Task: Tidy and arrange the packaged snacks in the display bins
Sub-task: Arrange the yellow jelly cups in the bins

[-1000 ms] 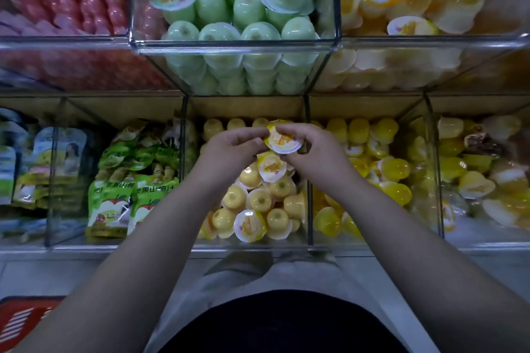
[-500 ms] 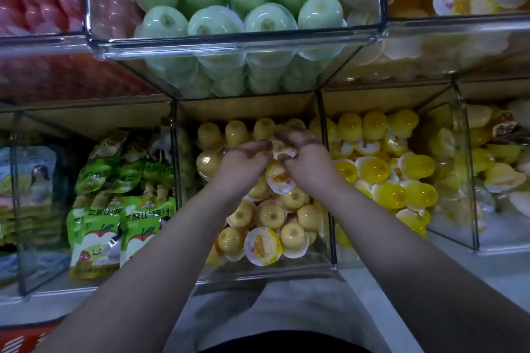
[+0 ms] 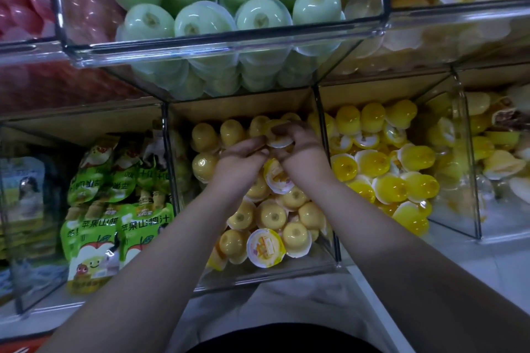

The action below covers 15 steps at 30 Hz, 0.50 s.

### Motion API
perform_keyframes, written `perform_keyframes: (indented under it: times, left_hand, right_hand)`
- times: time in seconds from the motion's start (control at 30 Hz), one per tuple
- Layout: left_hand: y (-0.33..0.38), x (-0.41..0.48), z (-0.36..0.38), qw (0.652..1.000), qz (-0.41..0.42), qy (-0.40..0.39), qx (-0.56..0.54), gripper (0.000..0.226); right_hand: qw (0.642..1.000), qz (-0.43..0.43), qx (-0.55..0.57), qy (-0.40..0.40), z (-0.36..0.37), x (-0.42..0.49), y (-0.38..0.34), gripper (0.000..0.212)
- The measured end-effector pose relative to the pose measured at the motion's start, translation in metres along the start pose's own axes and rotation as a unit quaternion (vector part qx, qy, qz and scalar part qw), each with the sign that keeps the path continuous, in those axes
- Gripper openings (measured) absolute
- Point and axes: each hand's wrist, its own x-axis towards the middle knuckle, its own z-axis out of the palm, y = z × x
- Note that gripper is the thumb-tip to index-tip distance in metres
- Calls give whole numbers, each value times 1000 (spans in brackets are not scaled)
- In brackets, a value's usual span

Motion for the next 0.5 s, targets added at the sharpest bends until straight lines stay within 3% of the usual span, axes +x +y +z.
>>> perform_keyframes:
  times: [0.1,0.23,0.4,0.5]
  left_hand:
    - [2,0,2,1000,-3,0,5,47]
    - [4,4,3,1000,-4,9,1,37]
    - [9,5,6,999,-22,8,49,15]
    - [14,6,8,997,-27,3,70,22]
  right_hand:
    - [1000,-1,19,13,1,-4,0,32]
    - [998,37,31,36,0,2,-3,18]
    - [995,38,-90,27,6,9,-4,36]
    - [983,38,-181,0,10,6,-4,45]
